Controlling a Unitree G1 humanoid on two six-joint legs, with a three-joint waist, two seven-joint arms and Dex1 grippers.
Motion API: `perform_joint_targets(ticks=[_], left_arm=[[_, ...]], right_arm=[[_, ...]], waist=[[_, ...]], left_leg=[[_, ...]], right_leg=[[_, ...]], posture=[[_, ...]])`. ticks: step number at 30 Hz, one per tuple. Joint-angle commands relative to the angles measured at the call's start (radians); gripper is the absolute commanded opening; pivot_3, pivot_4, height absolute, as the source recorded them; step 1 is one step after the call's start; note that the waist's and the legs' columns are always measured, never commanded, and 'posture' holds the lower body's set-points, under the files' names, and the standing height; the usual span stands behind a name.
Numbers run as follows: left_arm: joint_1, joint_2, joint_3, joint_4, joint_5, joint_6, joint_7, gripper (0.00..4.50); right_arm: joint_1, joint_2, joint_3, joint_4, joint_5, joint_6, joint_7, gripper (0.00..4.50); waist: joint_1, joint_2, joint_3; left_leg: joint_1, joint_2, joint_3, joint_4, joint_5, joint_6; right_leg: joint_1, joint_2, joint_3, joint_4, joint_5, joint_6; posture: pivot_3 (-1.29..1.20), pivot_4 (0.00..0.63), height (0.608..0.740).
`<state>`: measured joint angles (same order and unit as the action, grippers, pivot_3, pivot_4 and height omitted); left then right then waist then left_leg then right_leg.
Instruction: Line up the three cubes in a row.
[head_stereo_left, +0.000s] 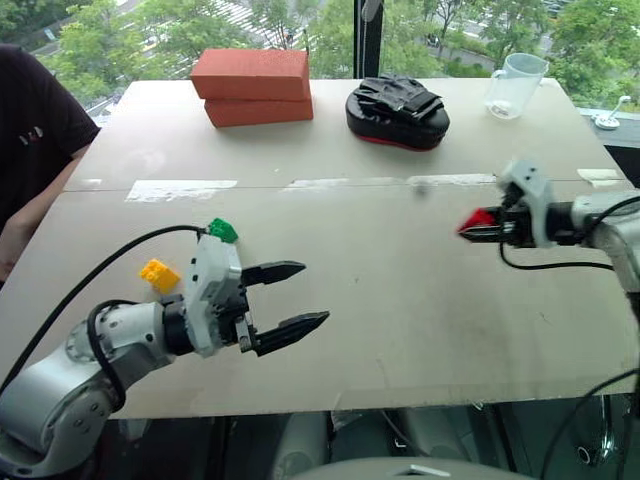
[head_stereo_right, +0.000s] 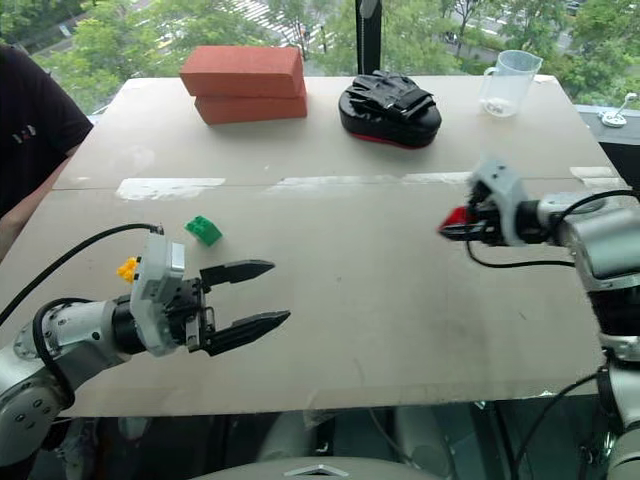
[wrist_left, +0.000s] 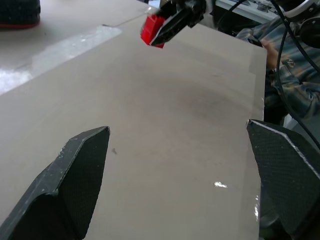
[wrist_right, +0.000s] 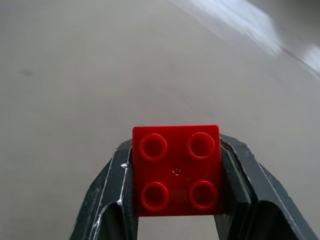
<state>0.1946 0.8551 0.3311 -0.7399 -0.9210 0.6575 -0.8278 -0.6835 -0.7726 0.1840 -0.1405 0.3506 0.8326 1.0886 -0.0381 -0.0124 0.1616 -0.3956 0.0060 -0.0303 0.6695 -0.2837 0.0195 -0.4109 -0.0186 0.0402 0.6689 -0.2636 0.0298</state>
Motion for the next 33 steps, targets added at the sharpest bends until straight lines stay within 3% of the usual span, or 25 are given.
perform_joint_targets(ticks=[1,5,14,29,30,31,32,33], left_arm=[[0.04,0.013,0.063,-0.032,0.017,-0.037,-0.037,4.5],[0.058,0.02,0.085,-0.027,0.021,-0.048,-0.056,4.5],[0.118,0.01,0.113,-0.057,0.031,-0.062,-0.056,4.5],[0.135,0.001,0.104,-0.044,0.054,-0.092,-0.066,4.5],[0.136,0.0,0.102,-0.043,0.057,-0.093,-0.067,4.5],[0.137,-0.002,0.101,-0.043,0.058,-0.094,-0.068,4.5],[0.137,-0.003,0.099,-0.042,0.059,-0.095,-0.068,4.5],[0.136,-0.004,0.098,-0.041,0.06,-0.095,-0.068,4.5]], right_arm=[[-0.061,0.025,0.161,0.036,-0.128,-0.18,0.051,1.37],[-0.138,0.08,0.258,0.206,-0.232,-0.348,0.09,1.37],[-0.243,0.172,0.292,0.465,-0.328,-0.499,0.166,1.37],[-0.247,0.2,0.283,0.537,-0.399,-0.532,0.232,1.37],[-0.247,0.2,0.282,0.539,-0.4,-0.533,0.238,2.24],[-0.246,0.2,0.28,0.54,-0.399,-0.532,0.243,2.52],[-0.245,0.201,0.28,0.54,-0.397,-0.534,0.248,2.52],[-0.245,0.201,0.279,0.541,-0.396,-0.537,0.252,3.26]], waist=[[0.004,0.0,0.0],[0.021,0.0,0.0],[0.022,0.0,0.0],[0.023,0.0,0.0],[0.023,0.0,0.0],[0.023,0.0,0.0],[0.023,0.0,0.0],[0.022,0.0,0.0]], left_leg=[[0.0,0.0,0.0,0.001,0.0,0.0],[0.0,-0.002,-0.001,0.003,0.001,-0.002],[0.0,-0.002,-0.001,0.0,0.003,-0.005],[-0.001,-0.002,-0.001,0.0,0.003,-0.005],[-0.001,-0.002,-0.001,0.0,0.003,-0.005],[0.0,-0.002,-0.001,0.0,0.003,-0.005],[0.0,-0.002,-0.001,0.0,0.003,-0.005],[-0.001,-0.002,-0.001,0.0,0.003,-0.005]], right_leg=[[0.0,0.0,0.0,0.0,0.0,0.0],[0.0,-0.002,-0.001,0.002,0.0,0.0],[-0.001,-0.002,-0.001,0.0,0.0,0.0],[-0.001,-0.002,-0.001,0.0,0.0,0.0],[-0.001,-0.002,-0.001,0.0,0.0,0.0],[-0.001,-0.002,-0.001,0.0,0.0,0.0],[-0.001,-0.002,-0.001,0.0,0.0,0.0],[-0.001,-0.002,-0.001,0.0,0.0,0.0]], posture=[[0.0,0.15,0.737],[0.0,0.15,0.737],[0.0,0.15,0.737],[0.0,0.15,0.737],[0.0,0.15,0.737],[0.0,0.15,0.737],[0.0,0.15,0.737],[0.0,0.15,0.737]])
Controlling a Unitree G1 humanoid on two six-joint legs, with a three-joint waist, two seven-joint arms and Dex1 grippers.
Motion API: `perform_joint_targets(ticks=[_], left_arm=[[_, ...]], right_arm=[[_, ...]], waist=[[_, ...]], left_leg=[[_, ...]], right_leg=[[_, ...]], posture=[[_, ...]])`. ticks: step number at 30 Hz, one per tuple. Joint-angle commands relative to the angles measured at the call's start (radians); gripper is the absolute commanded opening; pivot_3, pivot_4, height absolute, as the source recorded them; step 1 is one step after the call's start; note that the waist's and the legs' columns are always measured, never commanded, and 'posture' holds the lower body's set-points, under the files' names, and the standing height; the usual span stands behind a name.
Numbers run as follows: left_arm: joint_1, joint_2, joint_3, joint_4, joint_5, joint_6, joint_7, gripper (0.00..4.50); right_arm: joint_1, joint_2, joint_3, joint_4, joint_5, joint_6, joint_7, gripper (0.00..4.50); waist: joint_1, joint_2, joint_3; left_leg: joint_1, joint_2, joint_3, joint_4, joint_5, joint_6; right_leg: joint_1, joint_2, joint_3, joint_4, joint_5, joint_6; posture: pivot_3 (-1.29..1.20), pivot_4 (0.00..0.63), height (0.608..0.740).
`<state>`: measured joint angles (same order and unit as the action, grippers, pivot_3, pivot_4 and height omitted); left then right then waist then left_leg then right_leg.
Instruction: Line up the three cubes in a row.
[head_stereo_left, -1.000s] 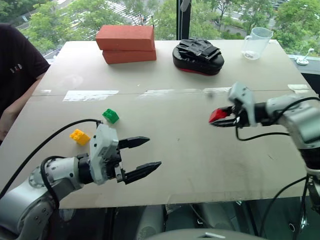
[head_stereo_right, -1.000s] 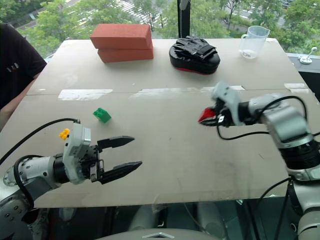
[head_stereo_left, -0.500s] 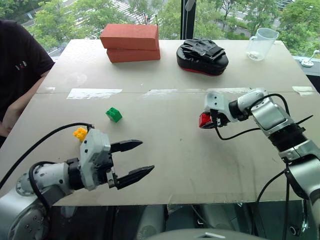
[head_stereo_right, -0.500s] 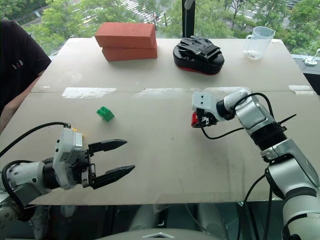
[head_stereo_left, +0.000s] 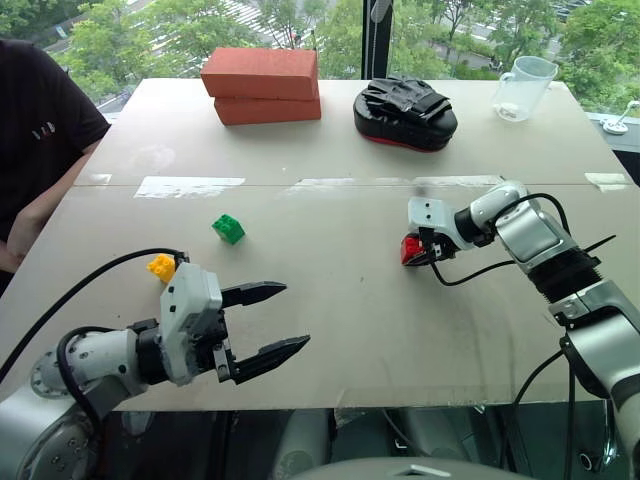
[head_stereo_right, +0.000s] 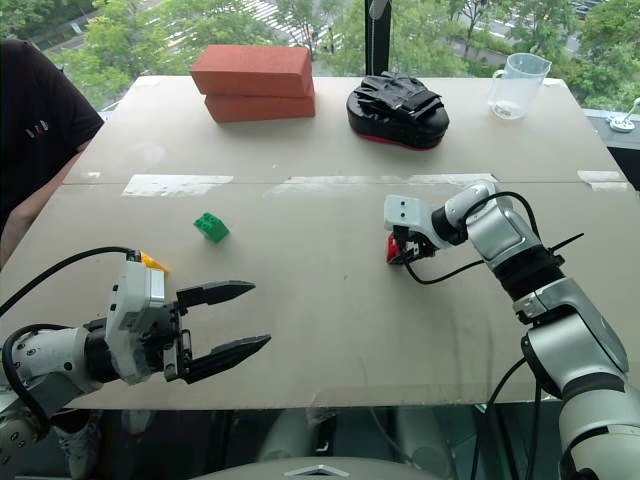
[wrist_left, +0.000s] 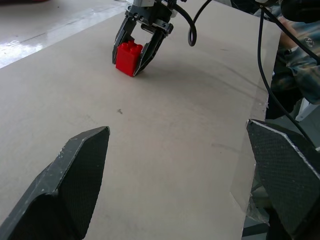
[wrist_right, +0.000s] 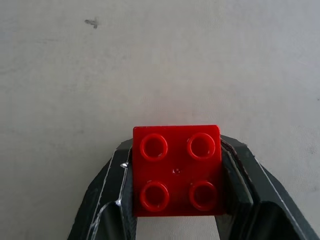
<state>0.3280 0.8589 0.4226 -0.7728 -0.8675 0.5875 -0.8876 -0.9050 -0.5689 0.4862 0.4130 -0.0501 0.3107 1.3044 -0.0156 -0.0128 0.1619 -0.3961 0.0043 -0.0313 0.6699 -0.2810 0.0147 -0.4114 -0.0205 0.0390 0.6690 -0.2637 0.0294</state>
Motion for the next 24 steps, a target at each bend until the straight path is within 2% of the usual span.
perform_joint_targets(ticks=[1,3,13,21,24], left_arm=[[0.005,-0.009,0.007,-0.009,0.008,-0.026,-0.01,4.5],[0.007,-0.014,0.01,-0.005,0.005,-0.025,-0.007,4.5],[0.023,-0.048,0.01,0.038,0.022,-0.033,-0.004,4.5],[0.012,-0.046,-0.006,0.061,0.045,-0.049,-0.023,4.5],[0.014,-0.047,-0.003,0.062,0.047,-0.051,-0.028,4.5]], right_arm=[[-0.021,-0.002,-0.026,-0.016,0.006,-0.017,0.035,3.52],[-0.017,-0.003,-0.041,-0.028,0.014,-0.02,0.03,4.38],[0.058,-0.053,-0.128,-0.171,0.077,0.011,0.037,4.38],[0.091,-0.07,-0.107,-0.197,0.042,0.117,0.0,4.38],[0.091,-0.068,-0.109,-0.201,0.039,0.142,-0.007,3.59]], waist=[[0.0,0.0,0.0],[0.0,0.0,0.0],[0.002,0.0,0.0],[0.001,0.0,0.0],[0.001,0.0,0.0]], left_leg=[[0.0,0.0,0.0,0.0,0.0,0.0],[0.0,0.0,0.0,0.0,0.0,0.0],[0.0,0.0,-0.001,0.0,-0.001,0.002],[0.0,0.0,-0.001,0.0,-0.001,0.002],[0.0,0.0,0.0,0.0,-0.001,0.002]], right_leg=[[0.0,0.0,0.0,0.0,0.0,0.0],[0.0,0.0,0.0,0.0,0.0,0.0],[0.0,0.0,0.0,0.0,0.0,0.0],[0.0,0.0,0.0,0.0,0.0,0.0],[0.0,-0.001,0.0,0.0,0.0,0.0]], posture=[[0.0,0.15,0.737],[0.0,0.15,0.737],[0.0,0.15,0.737],[0.0,0.15,0.737],[0.0,0.15,0.737]])
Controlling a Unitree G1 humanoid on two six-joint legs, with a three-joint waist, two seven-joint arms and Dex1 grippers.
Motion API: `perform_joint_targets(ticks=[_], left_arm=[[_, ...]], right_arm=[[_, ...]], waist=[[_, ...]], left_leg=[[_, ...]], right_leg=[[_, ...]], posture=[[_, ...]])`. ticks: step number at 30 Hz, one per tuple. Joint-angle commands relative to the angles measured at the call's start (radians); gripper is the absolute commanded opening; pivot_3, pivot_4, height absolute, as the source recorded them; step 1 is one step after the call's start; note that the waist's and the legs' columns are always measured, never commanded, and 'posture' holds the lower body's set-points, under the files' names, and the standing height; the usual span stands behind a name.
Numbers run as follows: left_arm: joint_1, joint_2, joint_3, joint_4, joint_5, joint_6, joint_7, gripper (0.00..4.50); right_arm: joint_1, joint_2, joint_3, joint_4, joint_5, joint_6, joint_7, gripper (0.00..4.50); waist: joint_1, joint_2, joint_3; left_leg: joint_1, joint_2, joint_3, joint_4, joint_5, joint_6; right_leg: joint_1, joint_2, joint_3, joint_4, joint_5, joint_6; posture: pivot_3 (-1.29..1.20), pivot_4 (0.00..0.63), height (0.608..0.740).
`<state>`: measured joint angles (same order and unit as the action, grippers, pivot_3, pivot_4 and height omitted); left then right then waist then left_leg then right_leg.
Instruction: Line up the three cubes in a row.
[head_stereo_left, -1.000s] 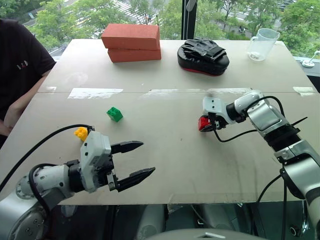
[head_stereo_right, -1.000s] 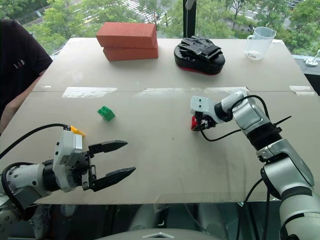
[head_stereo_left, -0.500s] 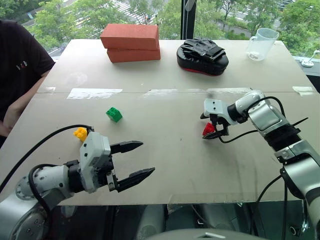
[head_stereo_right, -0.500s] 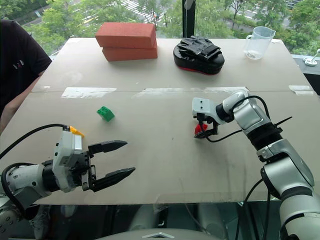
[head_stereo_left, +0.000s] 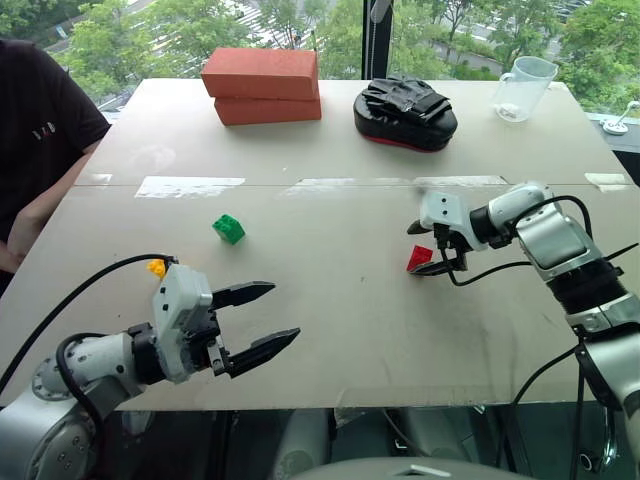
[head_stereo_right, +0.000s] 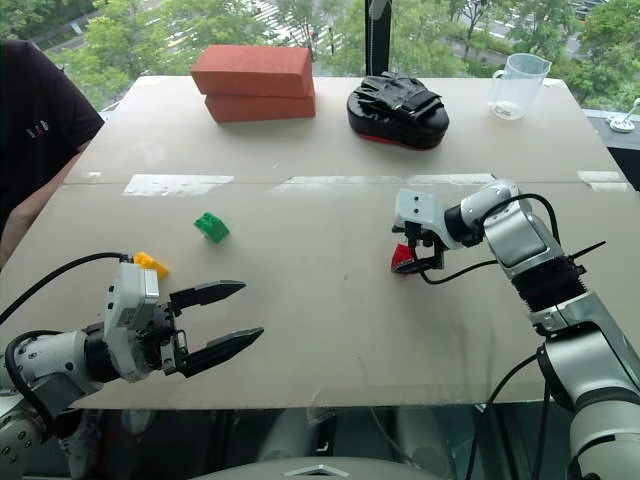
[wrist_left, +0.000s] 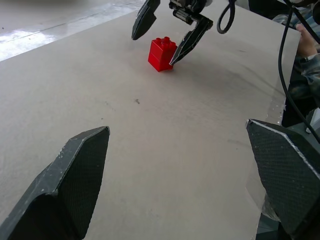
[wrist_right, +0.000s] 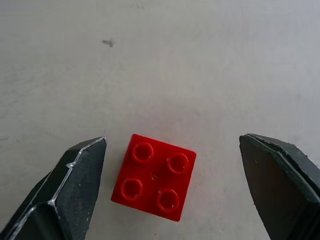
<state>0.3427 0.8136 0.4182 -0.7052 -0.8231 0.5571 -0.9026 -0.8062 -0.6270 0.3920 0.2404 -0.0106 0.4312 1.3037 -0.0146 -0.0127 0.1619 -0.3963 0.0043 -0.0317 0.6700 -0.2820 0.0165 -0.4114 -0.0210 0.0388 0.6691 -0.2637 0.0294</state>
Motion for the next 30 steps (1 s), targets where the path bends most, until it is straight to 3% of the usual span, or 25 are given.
perform_joint_targets(ticks=[1,4,5,13,30], left_arm=[[0.0,-0.002,0.002,-0.004,0.004,-0.021,-0.016,4.5],[0.003,-0.003,0.003,-0.003,0.009,-0.023,-0.021,4.5],[0.004,-0.004,0.004,-0.004,0.01,-0.023,-0.021,4.5],[0.015,-0.009,0.01,-0.002,0.019,-0.03,-0.027,4.5],[0.017,-0.012,0.017,-0.016,0.02,-0.026,-0.003,4.5]], right_arm=[[-0.009,-0.012,-0.012,-0.029,-0.002,0.023,-0.001,3.15],[-0.011,-0.016,-0.004,-0.028,-0.008,0.022,0.009,1.59],[-0.012,-0.016,-0.004,-0.028,-0.009,0.021,0.01,1.32],[-0.037,-0.006,0.004,0.01,-0.008,-0.053,0.056,1.31],[-0.187,0.084,0.029,0.324,-0.075,-0.285,0.102,1.31]], waist=[[0.0,0.0,0.0],[0.0,0.0,0.0],[0.0,0.0,0.0],[-0.001,0.0,0.0],[-0.002,0.0,0.0]], left_leg=[[0.0,0.0,0.0,0.0,0.0,0.0],[0.0,0.0,0.0,0.0,0.0,0.0],[0.0,0.0,0.0,0.0,0.0,0.0],[0.0,0.0,0.0,0.0,0.0,0.001],[0.0,0.0,0.0,0.0,0.001,-0.002]], right_leg=[[0.0,0.0,0.0,0.0,0.0,0.0],[0.0,0.0,0.0,0.0,0.0,0.0],[0.0,0.0,0.0,0.0,0.0,0.0],[0.0,0.0,0.0,0.0,0.0,0.0],[0.0,0.0,0.0,0.0,0.0,0.0]], posture=[[0.0,0.15,0.737],[0.0,0.15,0.737],[0.0,0.15,0.737],[0.0,0.15,0.737],[0.0,0.15,0.737]])
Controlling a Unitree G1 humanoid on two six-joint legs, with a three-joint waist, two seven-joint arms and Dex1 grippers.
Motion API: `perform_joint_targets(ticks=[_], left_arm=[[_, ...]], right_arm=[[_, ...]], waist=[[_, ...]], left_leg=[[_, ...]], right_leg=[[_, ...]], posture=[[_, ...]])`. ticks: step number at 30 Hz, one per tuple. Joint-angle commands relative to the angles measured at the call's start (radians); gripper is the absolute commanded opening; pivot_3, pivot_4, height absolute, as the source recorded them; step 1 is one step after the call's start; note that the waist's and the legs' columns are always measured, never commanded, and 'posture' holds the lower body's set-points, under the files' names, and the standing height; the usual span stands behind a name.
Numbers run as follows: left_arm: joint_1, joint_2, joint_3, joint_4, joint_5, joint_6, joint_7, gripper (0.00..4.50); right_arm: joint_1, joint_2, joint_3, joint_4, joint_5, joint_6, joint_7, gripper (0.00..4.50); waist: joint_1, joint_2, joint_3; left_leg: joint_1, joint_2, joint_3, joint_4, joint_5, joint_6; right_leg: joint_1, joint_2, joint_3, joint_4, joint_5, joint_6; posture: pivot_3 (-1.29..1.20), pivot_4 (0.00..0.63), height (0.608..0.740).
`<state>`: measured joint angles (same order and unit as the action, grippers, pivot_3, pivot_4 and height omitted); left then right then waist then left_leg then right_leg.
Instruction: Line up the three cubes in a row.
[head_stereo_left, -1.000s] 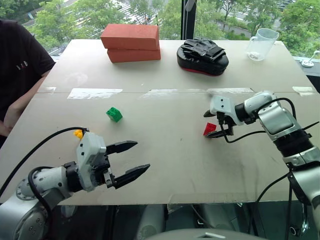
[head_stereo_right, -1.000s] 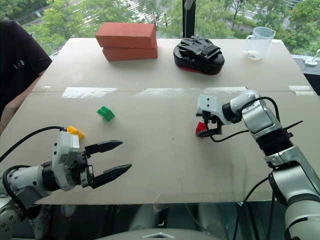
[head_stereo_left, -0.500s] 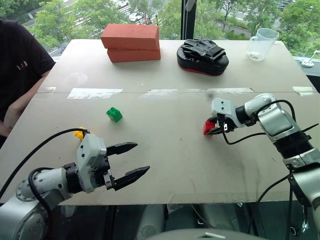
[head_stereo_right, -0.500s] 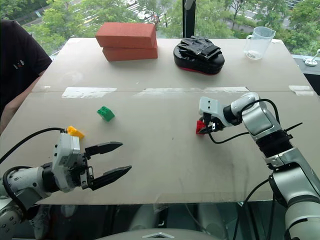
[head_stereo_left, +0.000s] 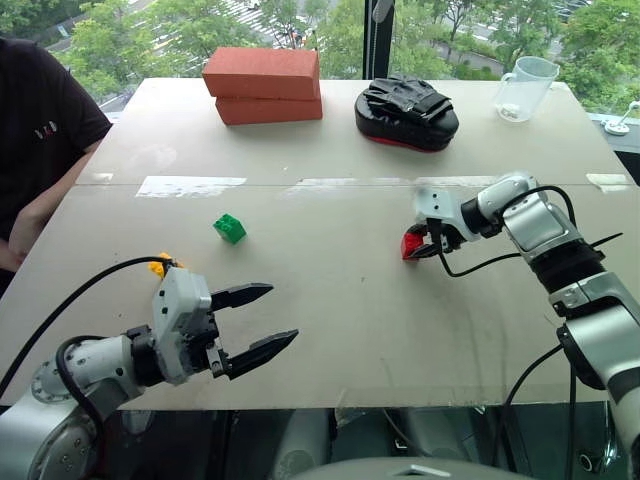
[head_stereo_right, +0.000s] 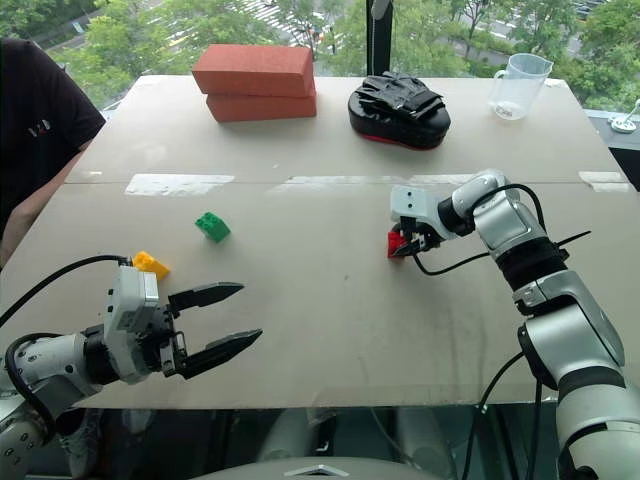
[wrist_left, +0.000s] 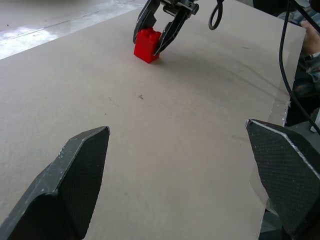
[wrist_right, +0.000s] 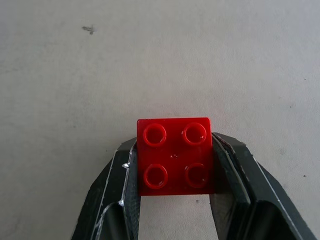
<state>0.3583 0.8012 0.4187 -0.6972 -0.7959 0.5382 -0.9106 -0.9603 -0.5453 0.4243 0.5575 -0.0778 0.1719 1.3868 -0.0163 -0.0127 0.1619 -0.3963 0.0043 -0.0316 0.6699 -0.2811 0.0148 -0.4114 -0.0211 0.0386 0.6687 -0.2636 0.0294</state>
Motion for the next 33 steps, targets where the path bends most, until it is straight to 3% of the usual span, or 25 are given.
perform_joint_targets(ticks=[1,2,4,5,8,14,19,27,29,33], left_arm=[[-0.001,0.001,0.018,-0.028,-0.011,-0.005,0.008,4.5],[-0.001,0.002,0.02,-0.031,-0.015,-0.003,0.01,4.5],[0.001,0.004,0.022,-0.035,-0.017,-0.001,0.011,4.5],[0.002,0.004,0.023,-0.037,-0.018,0.0,0.011,4.5],[-0.002,0.012,0.029,-0.035,-0.024,0.005,0.012,4.5],[-0.021,0.018,0.021,-0.029,-0.029,0.015,0.019,4.5],[-0.037,0.012,0.015,-0.011,-0.025,0.023,0.033,4.5],[-0.174,-0.073,0.027,0.084,0.045,0.064,0.289,4.5],[-0.253,-0.042,0.032,0.156,0.059,0.204,0.42,4.5],[-0.356,0.031,-0.003,0.269,0.116,0.297,0.462,4.5]], right_arm=[[-0.037,0.006,-0.002,0.017,-0.011,-0.036,0.024,1.31],[-0.039,0.007,-0.002,0.022,-0.013,-0.044,0.028,2.35],[-0.044,0.01,-0.005,0.032,-0.015,-0.054,0.035,2.97],[-0.045,0.011,-0.006,0.034,-0.016,-0.056,0.038,3.69],[-0.048,0.014,-0.017,0.035,-0.021,-0.072,0.029,4.46],[-0.034,-0.004,-0.043,-0.026,0.0,-0.028,0.031,4.46],[0.073,-0.055,-0.165,-0.275,0.14,0.094,0.024,4.46],[0.381,-0.043,-0.474,-0.78,0.449,0.287,-0.188,4.46],[0.486,-0.029,-0.553,-0.926,0.555,0.322,-0.242,4.46],[0.609,-0.053,-0.604,-1.09,0.658,0.373,-0.302,4.46]], waist=[[0.0,0.0,0.0],[0.0,0.0,0.0],[0.0,0.0,0.0],[0.0,0.0,0.0],[0.0,0.0,0.0],[0.0,0.0,0.0],[0.005,0.0,0.0],[0.007,0.0,0.0],[0.008,-0.001,-0.001],[0.003,-0.001,-0.001]], left_leg=[[0.0,0.0,0.0,0.0,0.0,0.0],[0.0,0.0,0.0,0.0,0.0,0.0],[0.0,0.0,0.0,0.0,0.0,0.0],[0.0,0.0,0.0,0.0,0.0,0.0],[0.0,0.0,0.0,0.0,0.0,0.0],[0.0,0.0,0.0,0.0,0.0,0.0],[-0.001,0.0,-0.001,0.0,0.0,0.0],[-0.002,0.0,-0.003,0.0,-0.002,0.003],[-0.001,0.0,-0.003,0.0,-0.002,0.004],[0.0,0.0,-0.003,0.001,-0.002,0.004]], right_leg=[[0.0,0.0,0.0,0.0,0.0,0.0],[0.0,0.0,0.0,0.0,0.0,0.0],[0.0,0.0,0.0,0.0,0.0,0.0],[0.0,0.0,0.0,0.0,0.0,0.0],[0.0,0.0,0.0,0.0,0.0,0.0],[0.0,0.0,0.0,0.0,0.0,0.0],[0.0,-0.001,-0.001,0.0,0.0,0.0],[0.0,-0.001,-0.002,0.0,0.0,0.0],[0.0,-0.001,-0.002,0.001,0.0,0.0],[0.0,0.0,-0.003,0.004,0.0,0.0]], posture=[[0.0,0.15,0.737],[0.0,0.15,0.737],[0.0,0.15,0.737],[0.0,0.15,0.737],[0.0,0.15,0.737],[0.0,0.15,0.737],[0.0,0.15,0.737],[0.0,0.15,0.737],[0.0,0.15,0.737],[0.0,0.15,0.737]])
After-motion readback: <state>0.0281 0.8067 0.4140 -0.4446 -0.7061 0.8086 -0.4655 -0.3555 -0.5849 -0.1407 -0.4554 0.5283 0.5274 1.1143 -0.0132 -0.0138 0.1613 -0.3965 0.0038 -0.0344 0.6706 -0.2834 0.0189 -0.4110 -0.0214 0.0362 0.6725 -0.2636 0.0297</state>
